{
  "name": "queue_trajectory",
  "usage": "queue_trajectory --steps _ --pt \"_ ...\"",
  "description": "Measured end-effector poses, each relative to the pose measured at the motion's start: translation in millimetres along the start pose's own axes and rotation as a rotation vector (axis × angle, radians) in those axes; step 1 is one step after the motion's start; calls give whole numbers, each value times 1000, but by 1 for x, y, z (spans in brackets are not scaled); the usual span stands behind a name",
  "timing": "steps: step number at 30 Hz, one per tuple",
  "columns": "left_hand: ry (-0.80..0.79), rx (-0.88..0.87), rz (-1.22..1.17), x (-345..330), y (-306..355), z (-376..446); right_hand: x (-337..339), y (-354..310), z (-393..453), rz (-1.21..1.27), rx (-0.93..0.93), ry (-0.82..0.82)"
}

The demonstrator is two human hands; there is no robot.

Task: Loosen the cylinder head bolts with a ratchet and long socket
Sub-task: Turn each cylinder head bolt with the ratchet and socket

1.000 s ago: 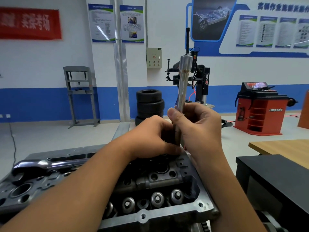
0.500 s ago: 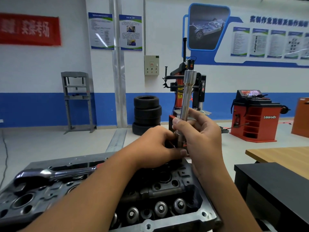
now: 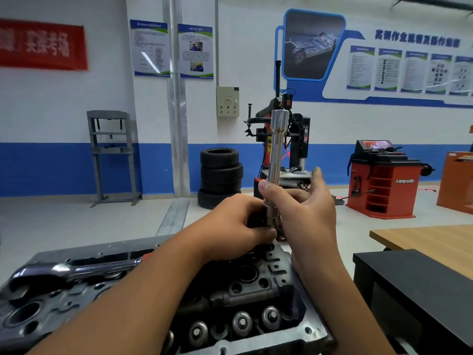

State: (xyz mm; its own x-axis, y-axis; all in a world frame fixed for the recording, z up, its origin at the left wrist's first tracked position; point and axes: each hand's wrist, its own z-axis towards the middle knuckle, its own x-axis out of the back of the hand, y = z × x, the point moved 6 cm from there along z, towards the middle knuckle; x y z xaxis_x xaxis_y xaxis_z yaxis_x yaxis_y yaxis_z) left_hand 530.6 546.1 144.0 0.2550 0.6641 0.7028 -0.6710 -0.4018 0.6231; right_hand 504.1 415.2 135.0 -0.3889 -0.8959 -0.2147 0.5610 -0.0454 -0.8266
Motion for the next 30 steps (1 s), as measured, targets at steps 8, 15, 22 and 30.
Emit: queue_trajectory --steps 8,15,22,30 --pt "94 -28 -45 5 1 0 -8 -5 -3 -71 132 -86" --pt "94 -47 -223 5 6 -3 -14 -11 0 -53 208 -138" --pt "83 -81 -267 5 3 2 -13 -10 2 0 186 -155" --pt "140 -26 -246 9 0 -1 -9 -1 -2 229 -26 -229"
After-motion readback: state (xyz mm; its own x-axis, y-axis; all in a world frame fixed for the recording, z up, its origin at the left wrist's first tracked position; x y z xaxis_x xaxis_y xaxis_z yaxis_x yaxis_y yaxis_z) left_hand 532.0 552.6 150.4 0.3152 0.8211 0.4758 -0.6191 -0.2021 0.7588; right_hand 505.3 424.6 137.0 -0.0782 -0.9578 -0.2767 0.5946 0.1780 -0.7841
